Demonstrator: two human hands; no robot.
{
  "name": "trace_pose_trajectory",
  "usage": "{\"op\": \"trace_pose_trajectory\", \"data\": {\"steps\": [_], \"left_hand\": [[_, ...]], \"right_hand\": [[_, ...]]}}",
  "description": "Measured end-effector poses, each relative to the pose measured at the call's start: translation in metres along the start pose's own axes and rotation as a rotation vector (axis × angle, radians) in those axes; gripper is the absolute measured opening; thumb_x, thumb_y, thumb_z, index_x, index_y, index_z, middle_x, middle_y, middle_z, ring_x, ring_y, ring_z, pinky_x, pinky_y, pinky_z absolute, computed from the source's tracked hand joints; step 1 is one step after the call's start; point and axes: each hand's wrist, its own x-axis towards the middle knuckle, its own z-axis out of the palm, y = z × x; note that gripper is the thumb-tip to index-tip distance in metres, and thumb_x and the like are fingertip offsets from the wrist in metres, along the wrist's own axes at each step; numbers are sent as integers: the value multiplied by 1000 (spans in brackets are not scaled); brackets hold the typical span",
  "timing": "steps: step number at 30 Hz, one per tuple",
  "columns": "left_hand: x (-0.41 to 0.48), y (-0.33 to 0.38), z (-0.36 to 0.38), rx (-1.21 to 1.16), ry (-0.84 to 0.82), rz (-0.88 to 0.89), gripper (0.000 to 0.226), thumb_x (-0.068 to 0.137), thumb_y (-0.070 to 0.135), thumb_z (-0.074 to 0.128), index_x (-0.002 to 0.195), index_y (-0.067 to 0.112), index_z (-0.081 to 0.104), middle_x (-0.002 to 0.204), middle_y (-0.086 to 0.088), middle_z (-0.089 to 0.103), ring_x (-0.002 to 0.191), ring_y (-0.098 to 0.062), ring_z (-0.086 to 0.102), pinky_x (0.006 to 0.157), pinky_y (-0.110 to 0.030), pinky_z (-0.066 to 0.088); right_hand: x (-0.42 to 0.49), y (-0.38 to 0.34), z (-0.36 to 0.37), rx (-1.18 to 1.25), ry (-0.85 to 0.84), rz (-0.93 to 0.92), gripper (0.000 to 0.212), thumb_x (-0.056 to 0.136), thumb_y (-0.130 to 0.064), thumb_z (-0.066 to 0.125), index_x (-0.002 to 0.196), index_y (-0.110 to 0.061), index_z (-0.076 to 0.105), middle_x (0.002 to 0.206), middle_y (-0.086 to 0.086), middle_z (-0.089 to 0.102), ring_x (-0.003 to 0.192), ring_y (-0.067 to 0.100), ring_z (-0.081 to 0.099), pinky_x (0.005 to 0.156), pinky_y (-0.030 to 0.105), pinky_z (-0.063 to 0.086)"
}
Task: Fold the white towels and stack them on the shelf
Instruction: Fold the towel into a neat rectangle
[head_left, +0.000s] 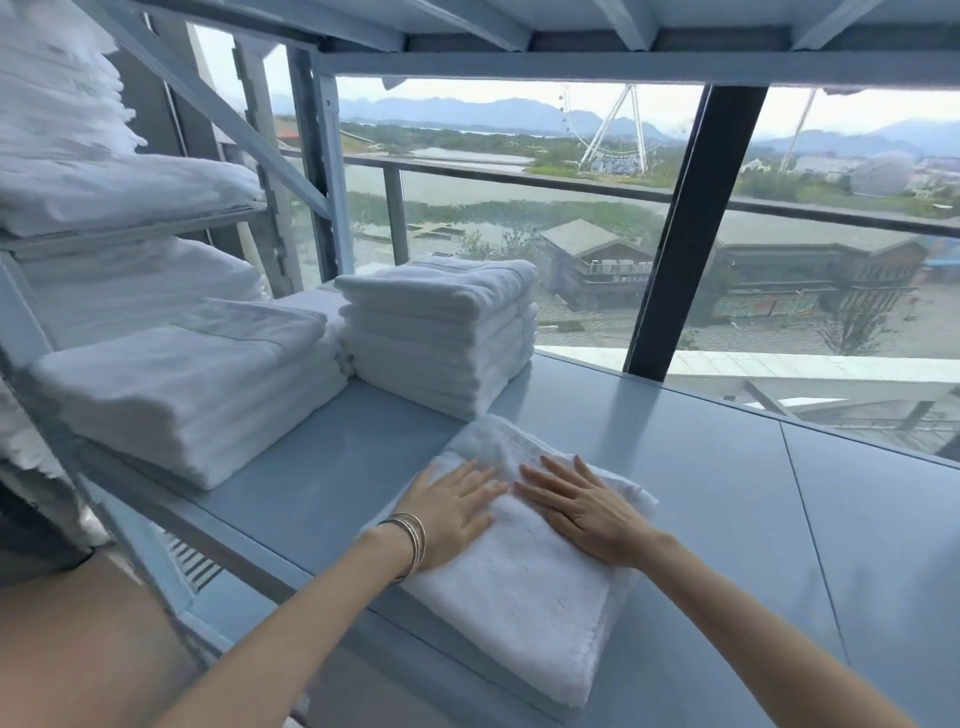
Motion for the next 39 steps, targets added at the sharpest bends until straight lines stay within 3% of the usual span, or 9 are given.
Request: {"op": "trace_pose_trajectory", "data": {"steps": [4,9,14,17,23,27,29,34,39], "left_hand": [[-20,-20,5,-47,-59,-131,57,97,51,19,149,32,4,157,8,-5,144,-12,-9,116,-45,-5],[-46,-36,12,-96,-50,-362,68,94,59,20,150,26,1,157,-2,-9,143,-31,-9,115,-51,-3],[-74,-60,17,-182,-6,-415,69,95,54,25,150,19,5,157,-8,-5,142,-35,-9,115,-48,-3],[-102,-90,24,-250,18,-315,68,93,56,26,150,23,6,158,1,-6,144,-22,-8,116,-46,3],[-164,-134,36,-414,12,-34,125,42,94,-15,148,32,7,154,15,-7,141,-5,-12,116,-35,0],[-195,-153,38,-400,80,45,96,61,79,6,146,36,18,154,15,14,142,-4,0,116,-28,10],[-203,-153,39,-384,123,13,82,69,71,10,143,41,25,152,9,25,141,-14,17,113,-26,16],[-190,-127,23,-681,201,-236,34,93,46,43,122,34,55,124,-1,45,117,-23,47,97,-32,41],[-168,-99,10,-585,96,-458,65,85,63,45,128,16,35,126,-6,42,118,-27,49,92,-38,41]], "right_hand": [[16,-17,-10,-109,-38,269,95,64,-67,-36,146,-41,6,157,-8,8,145,16,4,116,42,-6],[33,-72,-28,-216,-71,578,46,100,-27,21,143,-11,29,153,11,18,143,29,11,115,49,1],[53,-160,-16,122,94,385,44,100,-29,26,140,-13,35,149,5,30,137,22,26,109,34,26],[59,-174,-7,110,37,315,46,102,-31,25,146,-18,26,154,-1,21,143,20,14,114,28,10],[81,-188,-18,37,50,258,39,96,-7,39,133,-15,48,141,0,44,127,27,43,101,35,38],[106,-223,-37,-58,105,103,59,86,10,40,133,-25,50,145,-4,41,125,23,48,87,39,48],[130,-229,-49,-210,58,-146,62,86,11,42,136,-26,45,147,-3,38,135,21,36,99,39,42],[185,-234,-70,-724,-480,-319,81,82,-7,59,146,-33,17,156,-12,10,144,21,-2,115,39,12],[205,-241,-67,-764,-476,-482,66,68,-16,73,127,-22,43,121,-2,53,121,21,41,98,32,31]]}}
